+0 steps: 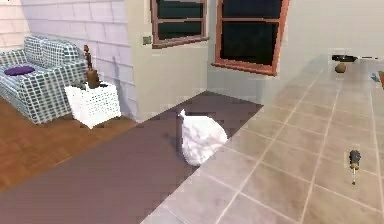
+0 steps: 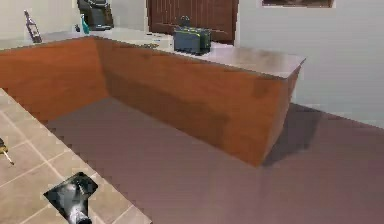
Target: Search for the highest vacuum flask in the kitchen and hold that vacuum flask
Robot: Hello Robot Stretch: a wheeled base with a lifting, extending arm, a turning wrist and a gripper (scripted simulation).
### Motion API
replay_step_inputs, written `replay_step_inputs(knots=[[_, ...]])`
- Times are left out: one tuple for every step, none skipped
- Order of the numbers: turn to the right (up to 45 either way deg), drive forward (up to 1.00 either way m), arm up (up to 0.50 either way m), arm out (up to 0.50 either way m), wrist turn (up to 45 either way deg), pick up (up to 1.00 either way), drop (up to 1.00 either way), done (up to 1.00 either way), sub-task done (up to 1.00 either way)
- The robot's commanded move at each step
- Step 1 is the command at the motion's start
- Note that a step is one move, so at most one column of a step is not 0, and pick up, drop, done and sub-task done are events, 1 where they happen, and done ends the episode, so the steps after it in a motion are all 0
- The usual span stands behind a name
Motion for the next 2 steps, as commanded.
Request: replay_step_inputs(knots=[[-30.0, 0.00, 0.00, 0.00, 0.0, 0.00, 0.00, 0.00, 0.00], [0.0, 0.00, 0.50, 0.00, 0.0, 0.00, 0.00, 0.00, 0.00]])
